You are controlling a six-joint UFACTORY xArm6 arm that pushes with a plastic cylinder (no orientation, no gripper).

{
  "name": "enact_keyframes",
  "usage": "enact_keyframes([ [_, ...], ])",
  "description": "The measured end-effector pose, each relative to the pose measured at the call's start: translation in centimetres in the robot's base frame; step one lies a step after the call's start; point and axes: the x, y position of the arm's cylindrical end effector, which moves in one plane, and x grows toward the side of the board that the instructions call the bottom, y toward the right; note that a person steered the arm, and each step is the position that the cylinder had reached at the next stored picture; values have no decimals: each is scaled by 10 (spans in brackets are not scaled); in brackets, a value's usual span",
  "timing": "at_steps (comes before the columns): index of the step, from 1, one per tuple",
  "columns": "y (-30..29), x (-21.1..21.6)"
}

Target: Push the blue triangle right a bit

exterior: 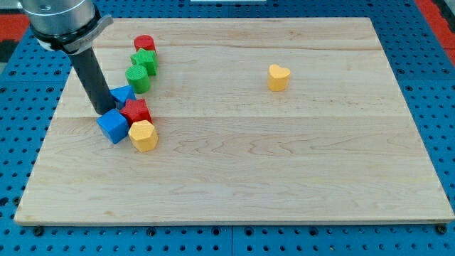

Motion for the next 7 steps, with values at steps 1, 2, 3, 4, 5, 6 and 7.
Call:
enact_keyframes([
  [1,-9,0],
  [2,0,-9],
  [3,-1,-9],
  [4,7,-18],
  [5,8,-24],
  [6,25,-21],
  [7,26,-21],
])
